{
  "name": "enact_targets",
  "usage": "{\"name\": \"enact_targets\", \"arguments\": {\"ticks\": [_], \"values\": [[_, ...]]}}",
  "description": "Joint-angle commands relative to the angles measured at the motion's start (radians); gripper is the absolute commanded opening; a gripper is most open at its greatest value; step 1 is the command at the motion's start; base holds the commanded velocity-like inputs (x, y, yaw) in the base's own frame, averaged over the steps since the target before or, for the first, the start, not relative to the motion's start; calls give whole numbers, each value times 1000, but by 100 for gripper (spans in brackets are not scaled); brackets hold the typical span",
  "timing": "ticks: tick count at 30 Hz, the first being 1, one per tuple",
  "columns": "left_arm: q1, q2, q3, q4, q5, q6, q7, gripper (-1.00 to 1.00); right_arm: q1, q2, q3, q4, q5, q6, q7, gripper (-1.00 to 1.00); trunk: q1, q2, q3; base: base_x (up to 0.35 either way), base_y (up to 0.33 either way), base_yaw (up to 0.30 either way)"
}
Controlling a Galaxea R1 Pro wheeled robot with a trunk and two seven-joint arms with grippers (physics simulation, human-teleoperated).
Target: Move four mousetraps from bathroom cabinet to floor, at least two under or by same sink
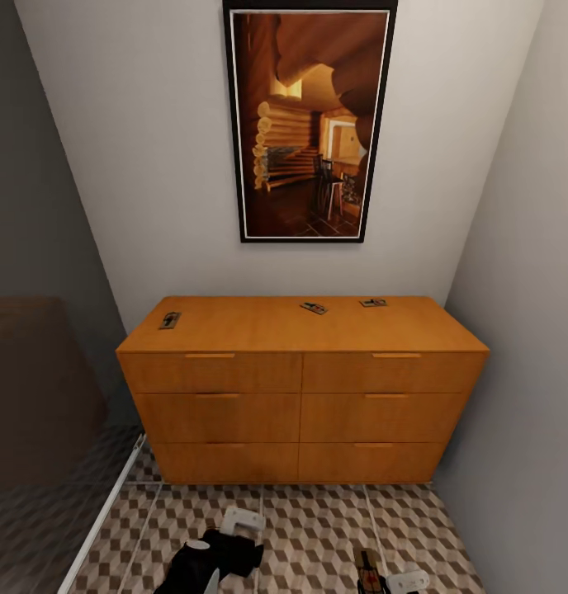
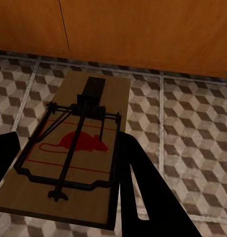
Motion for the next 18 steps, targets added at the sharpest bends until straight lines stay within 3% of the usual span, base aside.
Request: {"name": "enact_targets", "arguments": {"ticks": [1,9,11,14,18], "values": [[0,-1,-2,-21,-1,23,0,100,-1,0,-7,1,10,-2,-4,-100,0,-1,-1,0,0,0],[-1,-25,-9,-268,-1,226,0,100,-1,1,-6,1,10,-1,-4,-100,0,-1,-1,0,0,0],[-4,-33,-25,-372,-1,326,-1,100,-1,2,-6,1,10,2,-5,-100,0,-1,-1,0,0,0],[-18,-36,-39,-426,-1,362,1,100,-1,2,-6,1,10,3,-5,-100,0,-1,-1,0,0,0],[-81,-38,-44,-451,0,386,2,100,-1,2,-6,1,10,4,-6,-100,0,-1,-1,0,0,0]]}}
